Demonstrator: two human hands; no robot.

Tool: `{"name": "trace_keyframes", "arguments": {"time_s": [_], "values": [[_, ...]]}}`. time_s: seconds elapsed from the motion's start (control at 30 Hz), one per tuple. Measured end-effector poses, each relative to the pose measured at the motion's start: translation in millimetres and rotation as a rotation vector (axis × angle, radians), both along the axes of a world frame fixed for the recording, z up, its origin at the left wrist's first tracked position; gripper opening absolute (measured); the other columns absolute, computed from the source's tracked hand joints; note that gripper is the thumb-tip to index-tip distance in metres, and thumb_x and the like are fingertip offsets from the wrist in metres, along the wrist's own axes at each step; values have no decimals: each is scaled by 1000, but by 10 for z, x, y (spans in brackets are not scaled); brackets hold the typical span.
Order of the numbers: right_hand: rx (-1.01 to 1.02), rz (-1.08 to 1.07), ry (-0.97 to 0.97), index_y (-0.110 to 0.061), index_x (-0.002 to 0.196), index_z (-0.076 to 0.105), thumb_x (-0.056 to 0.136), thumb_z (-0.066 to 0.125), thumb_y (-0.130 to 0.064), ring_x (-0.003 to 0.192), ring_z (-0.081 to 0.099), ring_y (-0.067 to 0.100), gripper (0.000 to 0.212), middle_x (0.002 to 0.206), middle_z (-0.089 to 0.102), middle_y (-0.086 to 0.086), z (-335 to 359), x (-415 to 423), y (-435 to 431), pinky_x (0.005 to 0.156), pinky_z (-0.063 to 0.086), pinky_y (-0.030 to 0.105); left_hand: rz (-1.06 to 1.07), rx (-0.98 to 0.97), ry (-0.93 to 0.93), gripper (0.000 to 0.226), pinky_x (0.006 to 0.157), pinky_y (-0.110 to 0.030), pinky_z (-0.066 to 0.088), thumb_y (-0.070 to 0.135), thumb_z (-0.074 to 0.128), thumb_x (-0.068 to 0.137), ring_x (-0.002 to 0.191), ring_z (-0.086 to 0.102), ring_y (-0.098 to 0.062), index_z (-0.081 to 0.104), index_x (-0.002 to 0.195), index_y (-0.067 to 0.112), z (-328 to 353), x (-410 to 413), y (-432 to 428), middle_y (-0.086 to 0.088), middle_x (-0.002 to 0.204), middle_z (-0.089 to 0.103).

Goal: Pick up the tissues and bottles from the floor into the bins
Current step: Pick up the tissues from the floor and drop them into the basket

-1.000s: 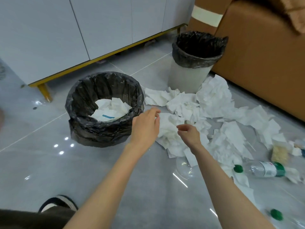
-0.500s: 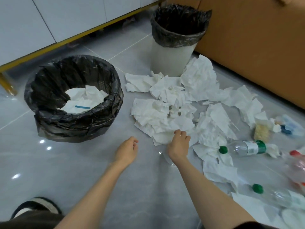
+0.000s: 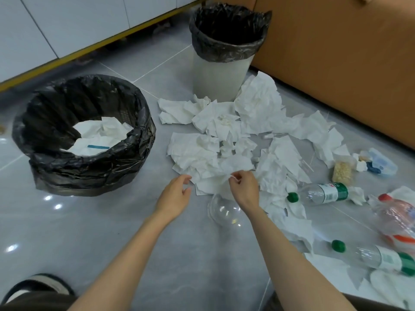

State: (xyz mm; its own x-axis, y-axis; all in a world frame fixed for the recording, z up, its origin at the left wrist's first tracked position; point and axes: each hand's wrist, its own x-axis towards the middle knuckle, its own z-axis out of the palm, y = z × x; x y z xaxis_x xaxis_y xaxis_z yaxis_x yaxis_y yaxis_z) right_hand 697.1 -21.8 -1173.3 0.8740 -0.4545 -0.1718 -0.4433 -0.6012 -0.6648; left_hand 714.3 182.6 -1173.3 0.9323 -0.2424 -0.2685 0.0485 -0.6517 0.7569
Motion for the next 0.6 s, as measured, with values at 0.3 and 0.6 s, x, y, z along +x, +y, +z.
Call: {"name": "trace_keyframes", "arguments": {"time_s": [0.3,0.6], "values": [[532,338,-5,-5,95,72,85,69,-18,68,63,8,16,82,70,-3,667,264,128,63,49,18,175,-442,247,50,93,-23,38,43,46,96,113,49,-7,33,143,36,575,99,-85,11,126,45],[733,338,110,-5,93,65,83,72,-14,79,65,14,15,83,71,11,570,174,319,73,54,22,344,-784,491,41,77,-26,58,15,59,92,90,70,-19,50,131,24,460,77,47,-6,102,71]]}}
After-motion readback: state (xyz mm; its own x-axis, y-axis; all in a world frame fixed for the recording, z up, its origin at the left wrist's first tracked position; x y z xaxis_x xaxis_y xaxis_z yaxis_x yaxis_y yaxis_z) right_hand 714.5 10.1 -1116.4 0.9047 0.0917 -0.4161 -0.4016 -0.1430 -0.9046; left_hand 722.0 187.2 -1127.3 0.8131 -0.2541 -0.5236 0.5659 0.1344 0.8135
